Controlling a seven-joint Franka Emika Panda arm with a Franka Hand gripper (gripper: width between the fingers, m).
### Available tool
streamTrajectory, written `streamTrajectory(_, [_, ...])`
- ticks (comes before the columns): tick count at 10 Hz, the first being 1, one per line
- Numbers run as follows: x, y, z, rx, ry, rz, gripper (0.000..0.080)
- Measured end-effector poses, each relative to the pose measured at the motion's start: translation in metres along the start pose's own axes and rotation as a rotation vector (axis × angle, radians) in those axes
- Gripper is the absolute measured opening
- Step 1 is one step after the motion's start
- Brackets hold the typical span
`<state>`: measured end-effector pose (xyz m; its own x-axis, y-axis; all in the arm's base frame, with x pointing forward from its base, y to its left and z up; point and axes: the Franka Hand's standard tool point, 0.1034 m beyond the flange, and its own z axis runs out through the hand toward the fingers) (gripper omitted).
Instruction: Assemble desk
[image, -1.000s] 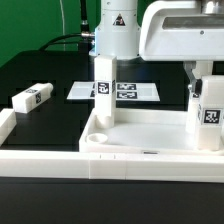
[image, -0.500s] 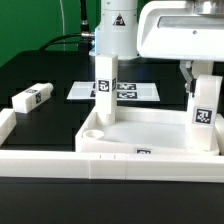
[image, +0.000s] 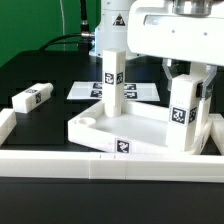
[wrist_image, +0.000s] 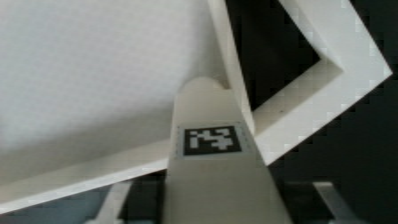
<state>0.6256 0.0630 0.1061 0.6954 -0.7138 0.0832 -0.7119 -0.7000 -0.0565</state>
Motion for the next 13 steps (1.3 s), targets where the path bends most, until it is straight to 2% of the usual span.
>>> streamTrajectory(1, [0.003, 0.003, 0.000, -0.003, 0.001, 0.026, 0.0294])
streamTrajectory(2, [0.002, 0.002, 0.000, -0.002, 0.000, 0.024, 0.0376])
streamTrajectory(3, [0.001, 0.002, 0.000, -0.002, 0.000, 0.022, 0.0557])
streamTrajectory(4, [0.001, 0.001, -0.001, 0.001, 0.003, 0.014, 0.0557])
streamTrajectory(5, [-0.008, -0.001, -0.009, 0.013, 0.003, -0.020, 0.0630])
streamTrajectory(6, [-0.017, 0.005, -0.024, 0.026, -0.007, -0.061, 0.0644])
streamTrajectory(7, [-0.018, 0.016, -0.038, 0.041, -0.013, -0.114, 0.0644])
streamTrajectory(8, [-0.012, 0.034, -0.050, 0.057, -0.021, -0.150, 0.0649])
streamTrajectory(9, [0.007, 0.055, -0.058, 0.056, -0.017, -0.188, 0.0649])
streamTrajectory(10, [0.030, 0.073, -0.057, 0.046, -0.006, -0.215, 0.0649])
streamTrajectory(11, [0.044, 0.081, -0.052, 0.036, 0.001, -0.232, 0.0649])
streamTrajectory(13, [0.042, 0.079, -0.050, 0.036, -0.001, -0.230, 0.0649])
